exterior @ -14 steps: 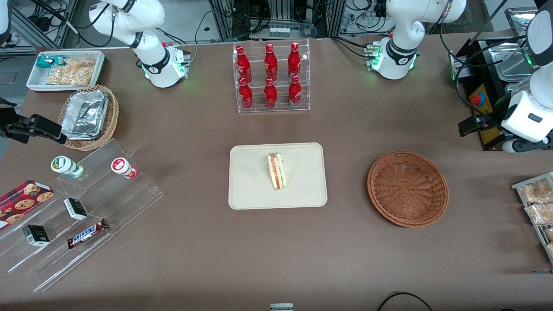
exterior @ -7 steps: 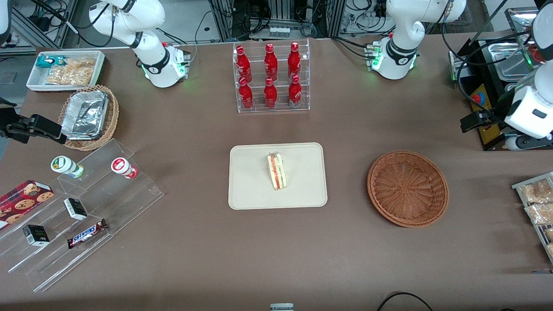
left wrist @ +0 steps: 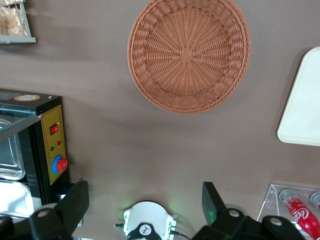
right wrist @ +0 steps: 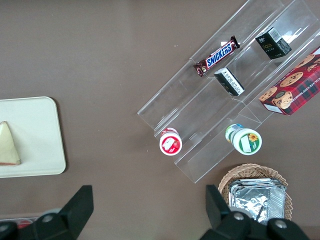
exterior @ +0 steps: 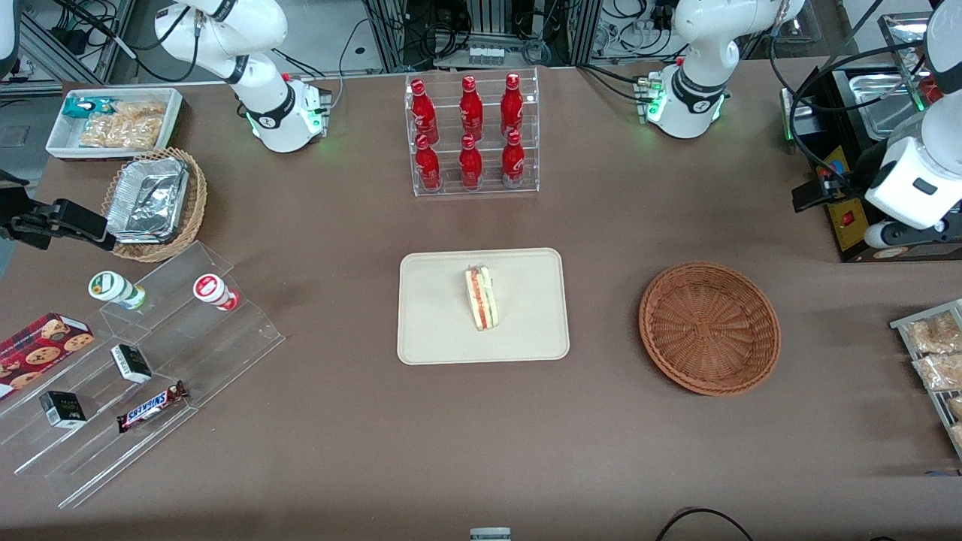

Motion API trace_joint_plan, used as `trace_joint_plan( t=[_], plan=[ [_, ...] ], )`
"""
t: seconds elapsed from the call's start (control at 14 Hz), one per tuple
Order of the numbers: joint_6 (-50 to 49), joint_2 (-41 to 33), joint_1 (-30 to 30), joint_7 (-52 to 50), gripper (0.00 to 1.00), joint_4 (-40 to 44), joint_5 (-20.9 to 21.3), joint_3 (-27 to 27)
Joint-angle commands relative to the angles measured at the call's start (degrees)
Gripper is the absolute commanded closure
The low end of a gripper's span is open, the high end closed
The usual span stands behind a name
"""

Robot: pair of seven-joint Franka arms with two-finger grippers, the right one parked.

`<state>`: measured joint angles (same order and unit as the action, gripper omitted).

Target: Place sandwich from basket to tray

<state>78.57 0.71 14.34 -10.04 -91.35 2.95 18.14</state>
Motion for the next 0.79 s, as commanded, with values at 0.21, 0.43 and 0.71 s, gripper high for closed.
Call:
trace_joint_plan(
  t=[0.21, 0.43, 0.71],
  plan=[
    [0.3, -2.3, -3.9, 1.8, 0.0, -2.1, 0.5, -2.7],
    [0.1, -1.0, -4.0, 1.6, 0.0, -0.2, -0.2, -3.0],
    [-1.6, 2.4, -4.0, 0.9, 0.0, 5.2, 0.0, -2.9]
  ],
)
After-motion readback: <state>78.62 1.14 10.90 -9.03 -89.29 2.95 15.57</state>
